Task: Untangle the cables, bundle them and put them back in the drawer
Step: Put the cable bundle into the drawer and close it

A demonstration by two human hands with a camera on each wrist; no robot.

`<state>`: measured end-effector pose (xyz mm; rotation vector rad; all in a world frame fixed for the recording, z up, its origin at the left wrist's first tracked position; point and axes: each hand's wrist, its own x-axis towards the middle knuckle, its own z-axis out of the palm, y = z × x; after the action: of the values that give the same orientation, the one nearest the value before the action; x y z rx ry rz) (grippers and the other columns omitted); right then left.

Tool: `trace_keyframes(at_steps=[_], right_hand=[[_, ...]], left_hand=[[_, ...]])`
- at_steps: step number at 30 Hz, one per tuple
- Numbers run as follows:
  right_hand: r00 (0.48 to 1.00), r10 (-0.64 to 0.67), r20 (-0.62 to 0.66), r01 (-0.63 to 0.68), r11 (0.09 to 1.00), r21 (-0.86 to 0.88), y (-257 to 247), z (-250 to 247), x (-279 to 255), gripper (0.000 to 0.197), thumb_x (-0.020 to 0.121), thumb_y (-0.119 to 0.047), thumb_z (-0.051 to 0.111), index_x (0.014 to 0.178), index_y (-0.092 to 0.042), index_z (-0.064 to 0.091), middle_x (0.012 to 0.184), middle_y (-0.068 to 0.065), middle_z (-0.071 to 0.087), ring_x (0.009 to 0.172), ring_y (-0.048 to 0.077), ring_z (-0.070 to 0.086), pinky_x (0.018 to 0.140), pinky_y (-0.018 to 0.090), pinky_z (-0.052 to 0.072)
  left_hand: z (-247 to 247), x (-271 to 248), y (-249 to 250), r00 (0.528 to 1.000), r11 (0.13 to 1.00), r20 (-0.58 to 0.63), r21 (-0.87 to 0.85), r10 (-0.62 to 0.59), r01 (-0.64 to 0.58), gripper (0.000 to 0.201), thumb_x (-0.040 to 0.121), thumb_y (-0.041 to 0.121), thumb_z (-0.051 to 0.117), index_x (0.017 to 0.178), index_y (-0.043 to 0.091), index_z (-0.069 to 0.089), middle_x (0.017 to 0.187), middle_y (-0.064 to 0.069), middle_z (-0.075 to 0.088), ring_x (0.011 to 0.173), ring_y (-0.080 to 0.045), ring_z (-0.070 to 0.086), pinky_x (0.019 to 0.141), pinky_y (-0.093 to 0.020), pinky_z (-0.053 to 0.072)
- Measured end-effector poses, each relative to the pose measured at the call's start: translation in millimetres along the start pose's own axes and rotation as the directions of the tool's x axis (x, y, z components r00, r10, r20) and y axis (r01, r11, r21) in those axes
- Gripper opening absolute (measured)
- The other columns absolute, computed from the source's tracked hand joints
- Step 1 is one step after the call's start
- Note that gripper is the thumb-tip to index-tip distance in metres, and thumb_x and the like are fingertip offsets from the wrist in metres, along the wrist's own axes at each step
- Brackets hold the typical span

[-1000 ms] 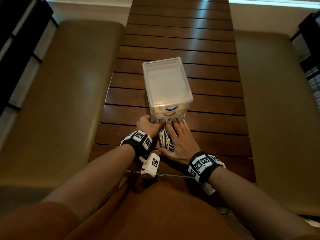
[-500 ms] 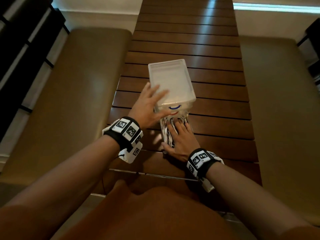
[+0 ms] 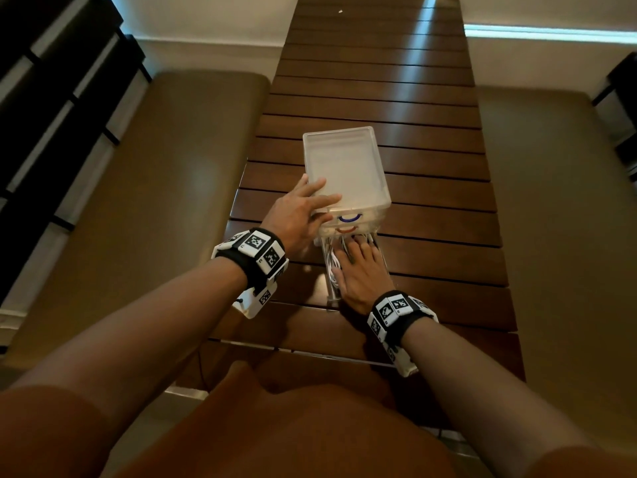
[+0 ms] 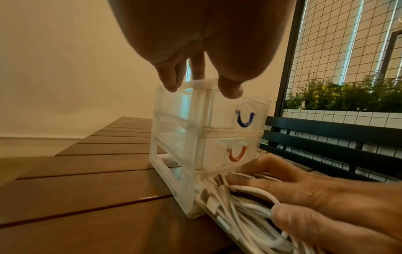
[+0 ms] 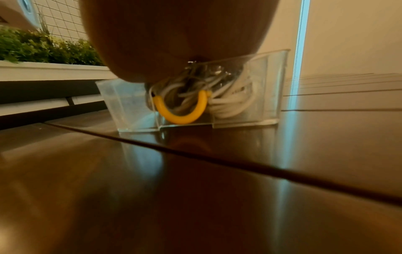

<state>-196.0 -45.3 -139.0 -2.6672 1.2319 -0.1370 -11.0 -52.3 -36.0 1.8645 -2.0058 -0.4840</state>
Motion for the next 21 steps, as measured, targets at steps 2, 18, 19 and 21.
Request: trace_keyframes(at_steps=[2,18,19,21], right_hand=[[1.0,0.017,0.003,-0.017,1.0,0.016,-1,0,1,0.055,0.096,-0.041,0.033,0.145,-0.015,0.032,0.146,0.012,0.036,0.135,0.035,0.032,0.112,0.05,0.028],[0.991,0.024,0.132,-0.011,0.995,-0.095,-22,-4,14,0.094,0.075,-0.048,0.069,0.149,-0.009,0.024,0.138,0.012,0.04,0.126,0.036,0.036,0.111,0.049,0.028],[0.995,0.025,0.095,-0.017,0.996,-0.083,-22,-1,10,0.086,0.08,-0.046,0.065,0.149,-0.01,0.027,0.14,0.012,0.041,0.128,0.036,0.036,0.113,0.049,0.027],[1.0,0.028,0.001,-0.028,0.998,-0.056,-19,4,-4,0.063,0.092,-0.042,0.046,0.146,-0.012,0.034,0.145,0.01,0.042,0.136,0.035,0.036,0.116,0.05,0.023]], left_hand=[[-2,3,0,1.0,1.0,0.002,0.012,-0.001,0.001,0.042,0.094,0.031,0.058,0.136,0.032,0.052,0.155,-0.003,0.034,0.147,-0.027,0.018,0.117,-0.05,0.026],[0,4,-3,1.0,1.0,0.01,0.004,-0.011,0.011,0.042,0.094,0.033,0.057,0.136,0.033,0.051,0.155,-0.001,0.033,0.148,-0.025,0.016,0.116,-0.048,0.023],[-1,4,-3,1.0,1.0,0.016,0.009,-0.012,0.011,0.042,0.095,0.034,0.056,0.136,0.033,0.051,0.155,-0.001,0.033,0.148,-0.025,0.016,0.116,-0.049,0.023],[-1,5,-4,1.0,1.0,0.021,0.012,-0.006,0.006,0.042,0.095,0.034,0.056,0.136,0.034,0.051,0.155,-0.001,0.033,0.148,-0.024,0.016,0.116,-0.049,0.023]])
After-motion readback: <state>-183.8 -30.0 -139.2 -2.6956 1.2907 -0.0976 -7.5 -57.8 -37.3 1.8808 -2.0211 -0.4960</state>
